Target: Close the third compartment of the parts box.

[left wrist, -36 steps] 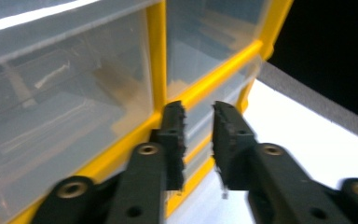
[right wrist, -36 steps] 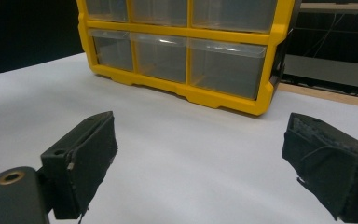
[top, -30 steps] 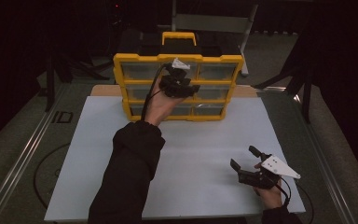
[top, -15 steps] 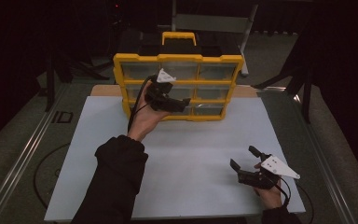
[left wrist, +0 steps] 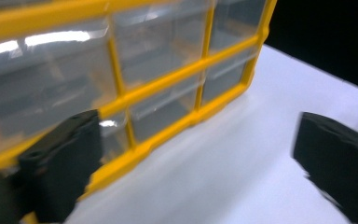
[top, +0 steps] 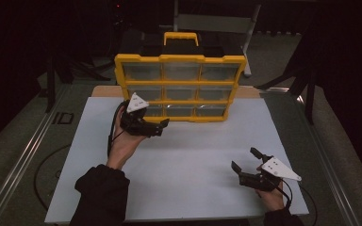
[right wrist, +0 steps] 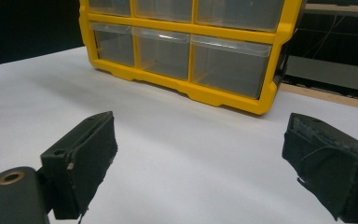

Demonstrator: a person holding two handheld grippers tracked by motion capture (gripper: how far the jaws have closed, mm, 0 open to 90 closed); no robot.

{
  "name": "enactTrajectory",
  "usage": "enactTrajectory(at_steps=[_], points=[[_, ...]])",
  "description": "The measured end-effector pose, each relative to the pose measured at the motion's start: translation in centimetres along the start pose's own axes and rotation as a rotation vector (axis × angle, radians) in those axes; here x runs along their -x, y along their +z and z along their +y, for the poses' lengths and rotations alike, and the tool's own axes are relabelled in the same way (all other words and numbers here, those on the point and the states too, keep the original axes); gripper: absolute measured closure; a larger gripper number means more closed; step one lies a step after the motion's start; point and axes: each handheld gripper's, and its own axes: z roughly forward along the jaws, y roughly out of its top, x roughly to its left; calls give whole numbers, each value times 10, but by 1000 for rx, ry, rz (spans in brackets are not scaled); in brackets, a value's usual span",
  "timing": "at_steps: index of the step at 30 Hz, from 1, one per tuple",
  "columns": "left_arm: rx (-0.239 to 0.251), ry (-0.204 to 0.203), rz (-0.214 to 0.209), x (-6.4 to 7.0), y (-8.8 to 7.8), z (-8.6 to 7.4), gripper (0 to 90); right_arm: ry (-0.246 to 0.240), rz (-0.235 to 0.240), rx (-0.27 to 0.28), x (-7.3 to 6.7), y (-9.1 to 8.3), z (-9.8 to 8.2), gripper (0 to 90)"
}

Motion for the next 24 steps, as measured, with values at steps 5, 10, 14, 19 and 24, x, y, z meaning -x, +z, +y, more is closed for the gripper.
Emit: enactTrajectory(at_steps=[5, 10, 14, 19, 24], points=[[48, -26, 4, -5, -19, -31, 0, -5, 0, 1, -1, 0, 0, 95], [100, -35, 29, -3, -40, -69, 0, -6, 2, -1, -3, 0, 0, 95], [116, -19, 49, 0, -53, -95, 0, -12, 3, -1, -3, 1, 0, 96], [116, 5, 38, 4, -65, -129, 0, -13, 3, -6, -3, 2, -1, 95], [104, -19, 85, 1, -73, -152, 0, -12, 2, -3, -4, 2, 0, 96]])
